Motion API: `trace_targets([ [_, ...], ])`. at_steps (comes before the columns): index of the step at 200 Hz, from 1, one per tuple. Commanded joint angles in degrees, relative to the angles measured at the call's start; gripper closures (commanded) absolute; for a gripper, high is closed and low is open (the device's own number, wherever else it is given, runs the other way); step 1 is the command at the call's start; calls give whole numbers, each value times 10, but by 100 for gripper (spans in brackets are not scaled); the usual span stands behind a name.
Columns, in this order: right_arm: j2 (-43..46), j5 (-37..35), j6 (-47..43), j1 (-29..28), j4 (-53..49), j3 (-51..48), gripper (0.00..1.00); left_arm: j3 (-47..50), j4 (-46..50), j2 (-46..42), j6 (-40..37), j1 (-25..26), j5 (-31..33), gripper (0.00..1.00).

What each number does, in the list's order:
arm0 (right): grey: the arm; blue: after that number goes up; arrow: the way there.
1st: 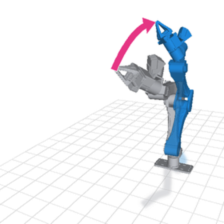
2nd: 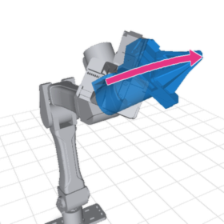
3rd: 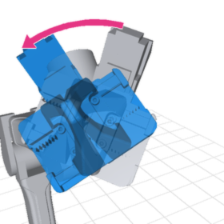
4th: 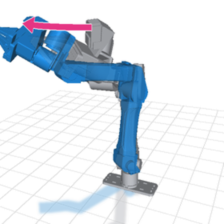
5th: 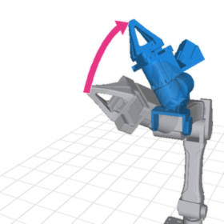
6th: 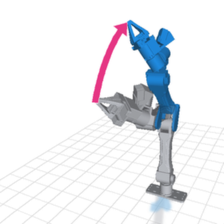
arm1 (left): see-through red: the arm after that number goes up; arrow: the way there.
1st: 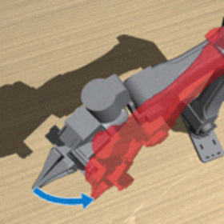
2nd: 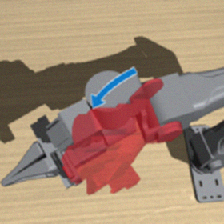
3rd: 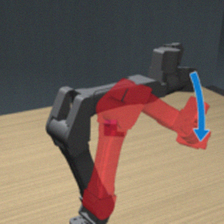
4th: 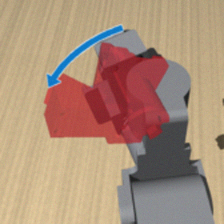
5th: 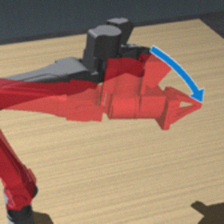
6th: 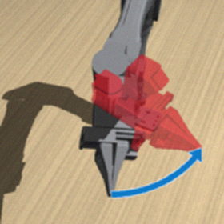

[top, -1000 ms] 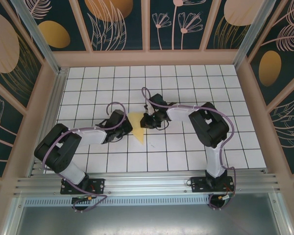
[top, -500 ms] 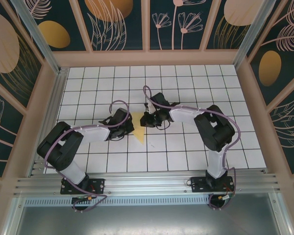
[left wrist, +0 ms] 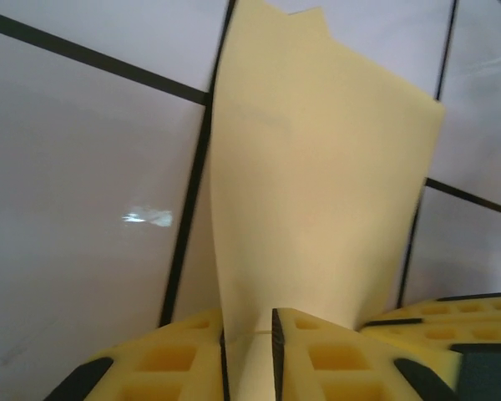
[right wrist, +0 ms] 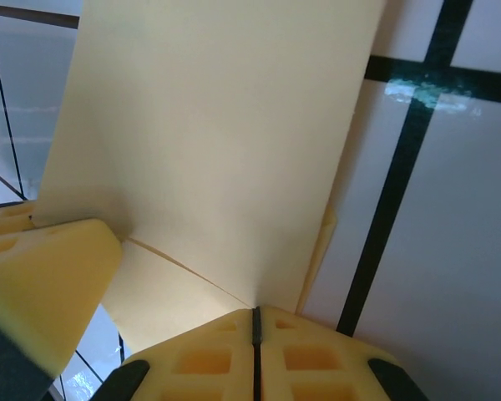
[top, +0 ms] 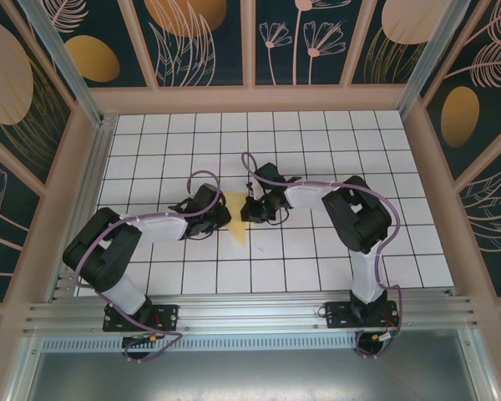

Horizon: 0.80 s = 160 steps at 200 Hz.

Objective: Fold a paper plane with a square sheet of paper (pick it up from the middle)
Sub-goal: Fold the wing for the fifth time at the center of the table.

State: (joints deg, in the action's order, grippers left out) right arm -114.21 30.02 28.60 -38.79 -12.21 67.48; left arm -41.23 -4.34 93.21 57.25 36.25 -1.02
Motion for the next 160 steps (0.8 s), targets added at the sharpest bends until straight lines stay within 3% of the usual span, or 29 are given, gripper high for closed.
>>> trace_targets([
  [1,-31,-22,-2,-5,-30,3,93,11,-45,-18,26,5,-33,78],
  [92,-46,-60,-5,-13,-53,3,93,-14,-29,4,72,11,-22,86],
  [124,-50,-87,-6,-19,-60,-1,93,-37,26,23,75,16,19,93],
  [160,-48,-94,-1,-21,-61,-3,93,-93,127,47,58,38,96,95],
])
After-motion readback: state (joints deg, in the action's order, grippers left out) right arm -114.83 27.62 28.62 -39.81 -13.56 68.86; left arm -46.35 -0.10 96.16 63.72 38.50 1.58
